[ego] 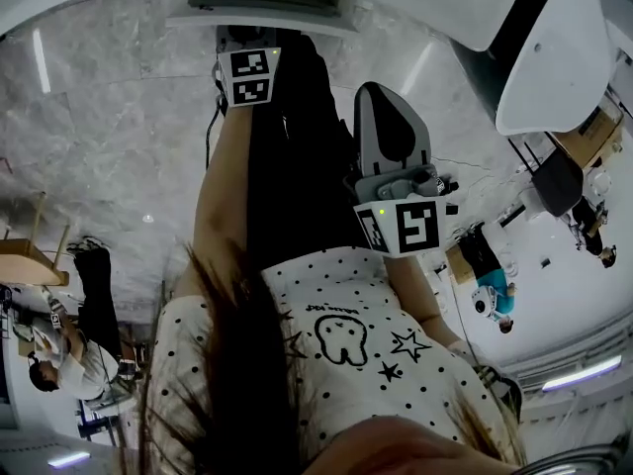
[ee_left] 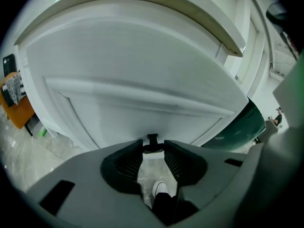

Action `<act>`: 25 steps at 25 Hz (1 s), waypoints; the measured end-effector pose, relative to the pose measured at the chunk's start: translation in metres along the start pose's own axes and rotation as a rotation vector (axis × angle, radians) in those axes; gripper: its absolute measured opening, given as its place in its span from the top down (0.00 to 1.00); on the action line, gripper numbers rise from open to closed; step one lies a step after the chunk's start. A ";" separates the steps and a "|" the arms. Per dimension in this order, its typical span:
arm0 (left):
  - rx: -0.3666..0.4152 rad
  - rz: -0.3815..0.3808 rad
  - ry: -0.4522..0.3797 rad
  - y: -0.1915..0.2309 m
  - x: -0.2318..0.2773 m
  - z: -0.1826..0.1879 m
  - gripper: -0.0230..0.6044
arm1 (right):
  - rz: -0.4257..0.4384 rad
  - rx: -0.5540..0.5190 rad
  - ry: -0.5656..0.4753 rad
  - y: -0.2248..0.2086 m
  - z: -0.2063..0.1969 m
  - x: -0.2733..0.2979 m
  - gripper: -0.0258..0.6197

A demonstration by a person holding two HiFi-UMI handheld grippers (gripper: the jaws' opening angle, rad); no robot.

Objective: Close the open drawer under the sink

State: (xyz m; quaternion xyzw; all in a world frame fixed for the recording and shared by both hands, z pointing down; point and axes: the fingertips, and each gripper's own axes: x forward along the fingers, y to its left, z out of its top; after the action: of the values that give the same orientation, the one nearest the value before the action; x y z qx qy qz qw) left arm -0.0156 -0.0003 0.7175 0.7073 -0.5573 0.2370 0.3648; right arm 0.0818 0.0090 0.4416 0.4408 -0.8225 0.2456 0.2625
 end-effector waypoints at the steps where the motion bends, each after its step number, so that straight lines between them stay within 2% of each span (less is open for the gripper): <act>1: -0.001 -0.008 -0.006 0.000 0.000 0.001 0.74 | -0.004 0.006 0.001 0.002 -0.001 0.003 0.94; 11: 0.001 -0.035 0.006 0.002 0.003 -0.001 0.74 | -0.036 0.043 0.021 0.018 -0.003 0.026 0.94; 25: 0.007 -0.051 0.019 -0.005 -0.001 0.004 0.74 | -0.055 0.066 0.017 0.020 0.004 0.022 0.94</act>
State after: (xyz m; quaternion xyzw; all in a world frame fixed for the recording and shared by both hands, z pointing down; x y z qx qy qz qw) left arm -0.0111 -0.0019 0.7129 0.7204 -0.5346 0.2364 0.3733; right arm 0.0533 0.0035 0.4491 0.4695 -0.7993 0.2690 0.2615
